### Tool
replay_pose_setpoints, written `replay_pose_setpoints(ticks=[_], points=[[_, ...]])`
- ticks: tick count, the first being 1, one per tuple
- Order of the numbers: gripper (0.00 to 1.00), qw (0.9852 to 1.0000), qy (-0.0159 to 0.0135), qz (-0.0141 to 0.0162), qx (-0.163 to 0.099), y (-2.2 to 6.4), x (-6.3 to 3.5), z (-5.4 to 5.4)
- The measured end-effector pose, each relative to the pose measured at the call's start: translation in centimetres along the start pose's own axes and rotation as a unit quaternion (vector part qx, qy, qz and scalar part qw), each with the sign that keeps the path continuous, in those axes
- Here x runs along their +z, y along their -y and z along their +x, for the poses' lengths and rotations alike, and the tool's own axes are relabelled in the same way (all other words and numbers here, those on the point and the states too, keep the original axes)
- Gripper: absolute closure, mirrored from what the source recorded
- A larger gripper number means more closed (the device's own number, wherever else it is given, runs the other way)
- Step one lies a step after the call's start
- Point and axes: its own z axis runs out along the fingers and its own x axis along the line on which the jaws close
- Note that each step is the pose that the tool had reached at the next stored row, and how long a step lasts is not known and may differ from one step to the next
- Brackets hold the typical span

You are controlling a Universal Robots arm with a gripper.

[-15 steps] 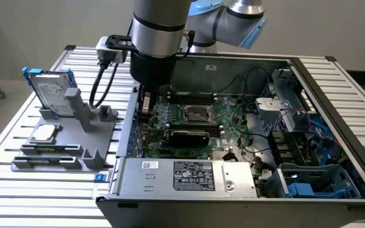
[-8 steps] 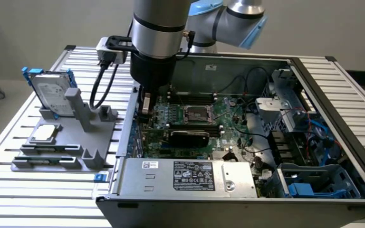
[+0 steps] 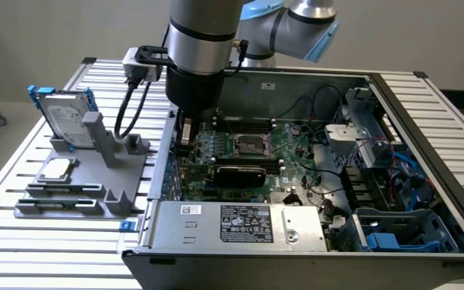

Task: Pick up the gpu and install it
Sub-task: 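Press down on the gpu until it lock into place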

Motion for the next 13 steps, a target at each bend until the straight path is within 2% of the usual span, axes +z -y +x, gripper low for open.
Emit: replay_pose_setpoints(ticks=[5,9,13], points=[[0.89,1.0000,0.0001,-0.0013,0.000,0.50,-0.82,0.0],[0.89,1.0000,0.0010,-0.0013,0.000,1.44,-1.10,0.0],[0.89,1.0000,0.0044,-0.0013,-0.001,2.69,-1.34,0.0]])
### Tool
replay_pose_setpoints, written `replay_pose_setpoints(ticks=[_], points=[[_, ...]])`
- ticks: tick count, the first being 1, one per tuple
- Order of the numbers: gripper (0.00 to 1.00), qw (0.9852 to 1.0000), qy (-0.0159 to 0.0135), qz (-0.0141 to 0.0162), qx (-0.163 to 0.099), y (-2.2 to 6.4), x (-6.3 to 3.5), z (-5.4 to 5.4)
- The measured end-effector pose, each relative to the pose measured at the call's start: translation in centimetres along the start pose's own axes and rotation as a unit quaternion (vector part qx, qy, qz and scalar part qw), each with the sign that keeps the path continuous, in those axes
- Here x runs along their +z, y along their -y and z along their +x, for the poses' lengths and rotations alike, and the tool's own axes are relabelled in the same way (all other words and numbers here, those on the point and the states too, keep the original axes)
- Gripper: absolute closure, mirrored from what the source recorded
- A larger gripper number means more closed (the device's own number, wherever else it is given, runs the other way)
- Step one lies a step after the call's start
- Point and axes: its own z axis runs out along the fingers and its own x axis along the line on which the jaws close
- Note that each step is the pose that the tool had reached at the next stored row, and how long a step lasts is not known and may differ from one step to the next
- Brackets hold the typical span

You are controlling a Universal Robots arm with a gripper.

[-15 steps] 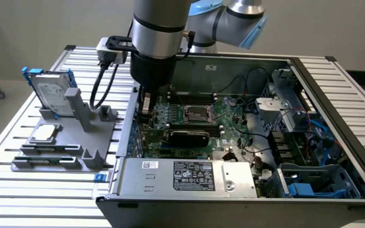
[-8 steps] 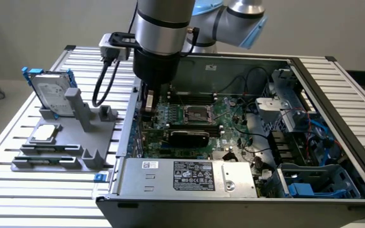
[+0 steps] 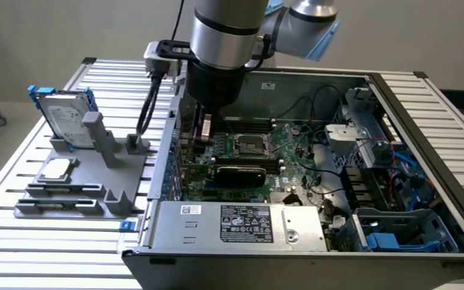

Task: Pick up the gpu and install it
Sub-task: 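Press down on the gpu until it lock into place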

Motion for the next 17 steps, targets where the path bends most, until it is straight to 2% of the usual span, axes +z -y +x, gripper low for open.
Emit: replay_pose_setpoints(ticks=[3,5,9,17], points=[[0.89,1.0000,0.0035,0.0003,-0.001,0.76,-0.15,0.0],[0.89,1.0000,0.0061,0.0018,-0.001,1.17,-0.22,0.0],[0.89,0.9999,0.0106,0.0074,-0.002,1.86,-0.34,0.0],[0.89,0.9999,0.0109,0.0076,-0.002,1.87,-0.36,0.0]])
